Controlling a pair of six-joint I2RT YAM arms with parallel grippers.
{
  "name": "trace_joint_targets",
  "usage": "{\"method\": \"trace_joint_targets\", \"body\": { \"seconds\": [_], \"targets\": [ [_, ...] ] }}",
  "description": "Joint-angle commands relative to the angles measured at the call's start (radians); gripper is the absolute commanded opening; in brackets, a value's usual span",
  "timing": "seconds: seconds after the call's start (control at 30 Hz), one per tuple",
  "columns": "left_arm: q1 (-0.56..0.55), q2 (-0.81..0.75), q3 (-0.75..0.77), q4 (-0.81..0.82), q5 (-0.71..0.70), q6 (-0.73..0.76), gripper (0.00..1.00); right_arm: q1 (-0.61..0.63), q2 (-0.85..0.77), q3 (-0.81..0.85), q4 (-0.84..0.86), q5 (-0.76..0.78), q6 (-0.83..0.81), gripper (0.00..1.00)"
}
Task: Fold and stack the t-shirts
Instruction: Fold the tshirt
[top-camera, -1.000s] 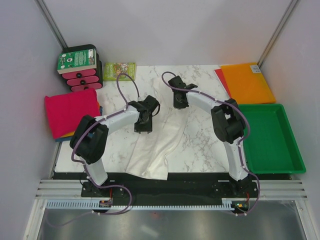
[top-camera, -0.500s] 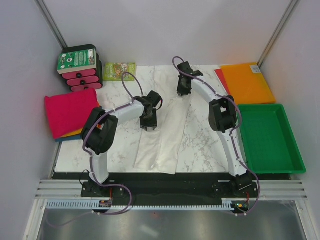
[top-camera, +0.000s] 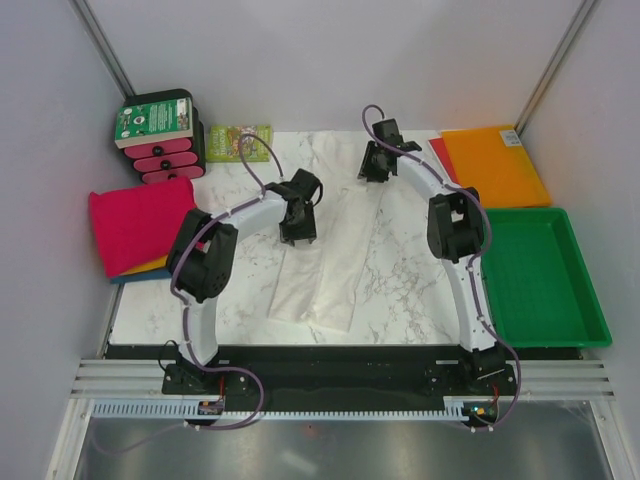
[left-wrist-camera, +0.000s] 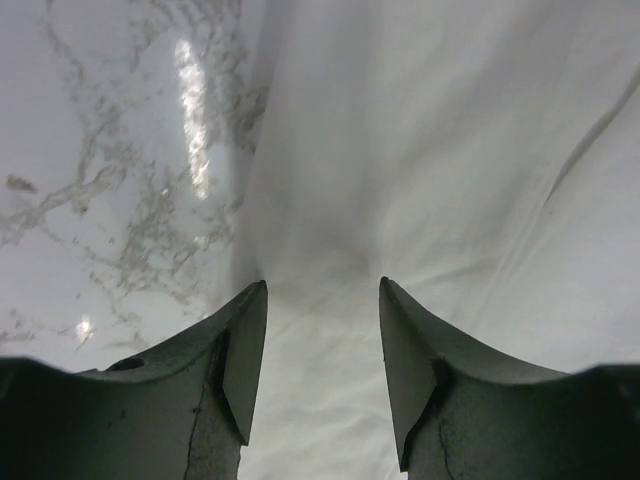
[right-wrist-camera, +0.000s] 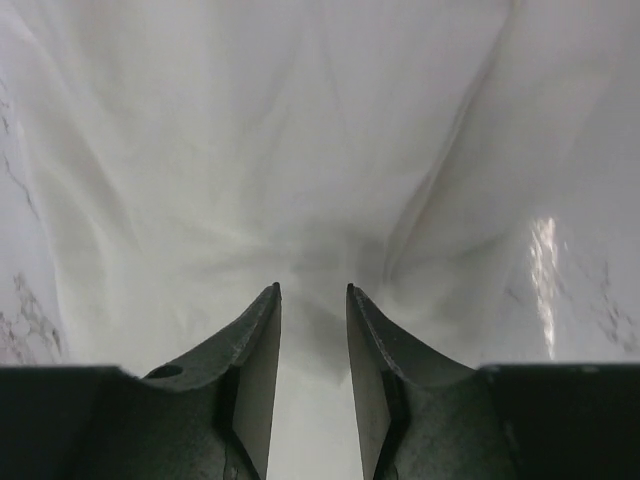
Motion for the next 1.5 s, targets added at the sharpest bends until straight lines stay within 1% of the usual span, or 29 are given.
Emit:
{"method": "trace_joint_targets", "body": {
  "seconds": [0.0,0.03,0.1,0.13,0.2,0.23,0.3,0.33,0.4,0.43,0.53,0.63,0.7,0.83,0.9,1.03,1.1,1.13,1.23,1.37,1.43,1.47],
  "targets": [
    [-0.005,-0.255,-0.102,0.089,-0.079,-0.021,0.57,0.039,-0.313,-0.158,0.160,0.057,0.006,0.41],
    [-0.008,-0.282,-0.135,0.086,-0.089,-0.021,0.57,0.050,-0.391,-0.226,0.158,0.059,0.010,0.41],
    [-0.010,-0.337,-0.177,0.076,-0.134,-0.025,0.57,0.067,-0.470,-0.322,0.169,0.068,0.013,0.41],
    [-0.010,-0.380,-0.225,0.071,-0.152,-0.031,0.57,0.095,-0.533,-0.419,0.170,0.074,0.013,0.41],
    [-0.011,-0.417,-0.276,0.051,-0.191,-0.045,0.57,0.126,-0.585,-0.517,0.171,0.118,0.009,0.40],
    [-0.010,-0.434,-0.325,0.039,-0.200,-0.051,0.57,0.158,-0.620,-0.611,0.172,0.131,0.010,0.40],
    [-0.010,-0.437,-0.362,-0.001,-0.238,-0.091,0.56,0.183,-0.645,-0.695,0.178,0.148,0.025,0.38],
    [-0.010,-0.436,-0.399,-0.028,-0.243,-0.103,0.56,0.198,-0.663,-0.772,0.181,0.166,0.038,0.37],
    [-0.010,-0.426,-0.445,-0.049,-0.261,-0.154,0.55,0.214,-0.686,-0.845,0.215,0.179,0.070,0.36],
    [-0.011,-0.420,-0.456,-0.065,-0.263,-0.168,0.55,0.218,-0.717,-0.912,0.242,0.195,0.084,0.35],
    [-0.010,-0.390,-0.471,-0.093,-0.280,-0.219,0.55,0.232,-0.785,-1.004,0.275,0.202,0.110,0.34],
    [-0.002,-0.353,-0.465,-0.111,-0.286,-0.249,0.55,0.261,-0.864,-1.065,0.284,0.217,0.110,0.34],
    [0.009,-0.331,-0.468,-0.110,-0.255,-0.257,0.55,0.281,-0.929,-1.107,0.284,0.231,0.108,0.34],
    [0.000,-0.302,-0.499,-0.092,-0.137,-0.246,0.53,0.286,-1.039,-1.183,0.270,0.252,0.120,0.35],
    [-0.037,-0.302,-0.533,-0.085,-0.094,-0.245,0.51,0.287,-1.100,-1.221,0.260,0.269,0.122,0.35],
    [-0.172,-0.316,-0.591,-0.082,-0.073,-0.286,0.50,0.286,-1.165,-1.272,0.235,0.275,0.128,0.36],
    [-0.216,-0.310,-0.602,-0.079,-0.063,-0.303,0.50,0.286,-1.190,-1.305,0.233,0.275,0.136,0.36],
    [-0.261,-0.299,-0.602,-0.079,-0.060,-0.314,0.50,0.286,-1.196,-1.316,0.233,0.272,0.140,0.36],
    [-0.345,-0.273,-0.594,-0.082,-0.053,-0.334,0.50,0.287,-1.223,-1.359,0.235,0.271,0.163,0.36],
    [-0.395,-0.268,-0.583,-0.090,-0.057,-0.354,0.50,0.287,-1.269,-1.399,0.233,0.266,0.168,0.36],
    [-0.395,-0.285,-0.579,-0.113,-0.100,-0.367,0.51,0.287,-1.280,-1.405,0.233,0.262,0.170,0.36],
    [-0.396,-0.317,-0.571,-0.124,-0.123,-0.370,0.52,0.289,-1.288,-1.408,0.233,0.254,0.168,0.36]
  ]
}}
